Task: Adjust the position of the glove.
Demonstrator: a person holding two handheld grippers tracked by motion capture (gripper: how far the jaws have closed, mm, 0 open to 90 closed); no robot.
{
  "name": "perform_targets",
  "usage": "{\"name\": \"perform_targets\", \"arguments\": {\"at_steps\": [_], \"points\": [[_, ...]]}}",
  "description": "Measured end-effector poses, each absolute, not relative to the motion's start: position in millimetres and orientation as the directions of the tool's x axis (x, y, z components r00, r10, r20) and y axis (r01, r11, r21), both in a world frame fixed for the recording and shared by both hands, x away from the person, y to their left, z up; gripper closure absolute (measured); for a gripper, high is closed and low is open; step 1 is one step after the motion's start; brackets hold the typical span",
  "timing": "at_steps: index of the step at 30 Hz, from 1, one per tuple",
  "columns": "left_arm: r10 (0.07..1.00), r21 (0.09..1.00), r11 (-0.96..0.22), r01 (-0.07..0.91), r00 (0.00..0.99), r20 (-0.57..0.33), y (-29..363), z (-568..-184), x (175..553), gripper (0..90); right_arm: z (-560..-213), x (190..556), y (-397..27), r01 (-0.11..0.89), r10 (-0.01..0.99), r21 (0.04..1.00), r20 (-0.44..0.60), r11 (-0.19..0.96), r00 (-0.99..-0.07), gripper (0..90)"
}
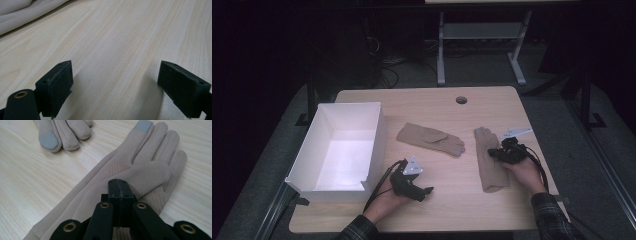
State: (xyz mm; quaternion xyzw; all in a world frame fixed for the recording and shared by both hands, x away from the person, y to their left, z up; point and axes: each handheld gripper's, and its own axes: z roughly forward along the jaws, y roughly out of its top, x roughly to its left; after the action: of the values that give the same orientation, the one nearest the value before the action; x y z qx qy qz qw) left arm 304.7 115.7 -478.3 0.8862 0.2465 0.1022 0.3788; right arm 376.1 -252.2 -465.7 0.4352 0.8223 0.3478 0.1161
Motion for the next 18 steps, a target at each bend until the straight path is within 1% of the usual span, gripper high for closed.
{"name": "perform_targets", "arguments": {"at_steps": [8, 18], "points": [[0.515, 0.722, -0.591, 0.359, 0.857, -0.004, 115.6, -478.4, 304.7, 12.2, -466.0, 366.1, -252.0, 0.626, 0.789, 0.674, 0.104, 0.391, -0.605, 90.0], [0.515, 0.722, -0.592, 0.359, 0.857, -0.004, 115.6, -478.4, 304.7, 12.2, -463.7, 339.0, -248.1, 0.637, 0.786, 0.659, 0.11, 0.4, -0.608, 90.0]]}}
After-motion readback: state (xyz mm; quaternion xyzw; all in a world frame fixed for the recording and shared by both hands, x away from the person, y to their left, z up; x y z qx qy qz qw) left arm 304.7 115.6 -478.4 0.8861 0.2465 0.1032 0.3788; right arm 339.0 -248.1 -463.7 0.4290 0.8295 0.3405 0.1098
